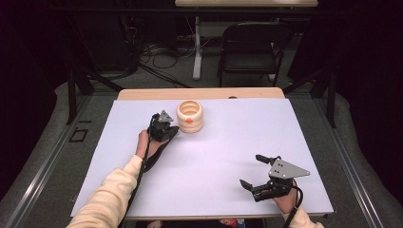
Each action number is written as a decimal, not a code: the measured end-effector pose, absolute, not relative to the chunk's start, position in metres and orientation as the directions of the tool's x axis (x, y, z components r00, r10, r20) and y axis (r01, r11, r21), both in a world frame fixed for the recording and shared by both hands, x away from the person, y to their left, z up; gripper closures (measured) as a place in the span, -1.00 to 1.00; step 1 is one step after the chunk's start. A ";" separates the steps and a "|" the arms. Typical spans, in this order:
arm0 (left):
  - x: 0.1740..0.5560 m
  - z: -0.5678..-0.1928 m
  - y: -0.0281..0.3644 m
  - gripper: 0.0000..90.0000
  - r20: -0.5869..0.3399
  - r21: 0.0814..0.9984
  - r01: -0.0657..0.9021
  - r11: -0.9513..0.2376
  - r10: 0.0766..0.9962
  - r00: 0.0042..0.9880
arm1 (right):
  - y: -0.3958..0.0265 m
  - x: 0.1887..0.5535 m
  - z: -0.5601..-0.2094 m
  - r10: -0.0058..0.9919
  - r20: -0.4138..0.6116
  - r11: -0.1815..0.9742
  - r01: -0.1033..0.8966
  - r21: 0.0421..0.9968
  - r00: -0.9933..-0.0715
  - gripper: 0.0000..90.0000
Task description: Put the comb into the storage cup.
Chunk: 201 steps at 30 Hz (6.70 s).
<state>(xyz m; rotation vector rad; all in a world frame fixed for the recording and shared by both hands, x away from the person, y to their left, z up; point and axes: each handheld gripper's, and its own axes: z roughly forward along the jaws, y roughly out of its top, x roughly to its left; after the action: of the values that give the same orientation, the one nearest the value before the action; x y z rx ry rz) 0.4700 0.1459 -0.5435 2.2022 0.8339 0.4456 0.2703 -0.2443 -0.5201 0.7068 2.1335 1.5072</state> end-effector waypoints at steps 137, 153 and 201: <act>0.450 -0.548 0.232 1.00 0.116 0.613 0.606 -0.507 0.816 0.566 | -0.244 0.270 -0.521 0.622 -0.056 0.291 0.164 0.942 -0.781 -1.00; 0.435 -0.548 0.233 1.00 0.122 0.595 0.599 -0.535 0.797 0.591 | -0.243 0.270 -0.521 0.621 -0.058 0.295 0.165 0.941 -0.782 -0.99; 0.408 -0.526 0.243 0.07 0.135 0.651 0.542 -0.532 0.783 0.607 | -0.243 0.271 -0.521 0.621 -0.057 0.298 0.169 0.940 -0.782 -0.99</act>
<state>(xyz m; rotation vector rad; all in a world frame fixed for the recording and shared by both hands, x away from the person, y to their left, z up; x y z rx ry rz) 0.4077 0.2430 -0.5256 2.2696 1.0422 0.5637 0.2706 -0.2430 -0.5212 0.7058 2.1597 1.4871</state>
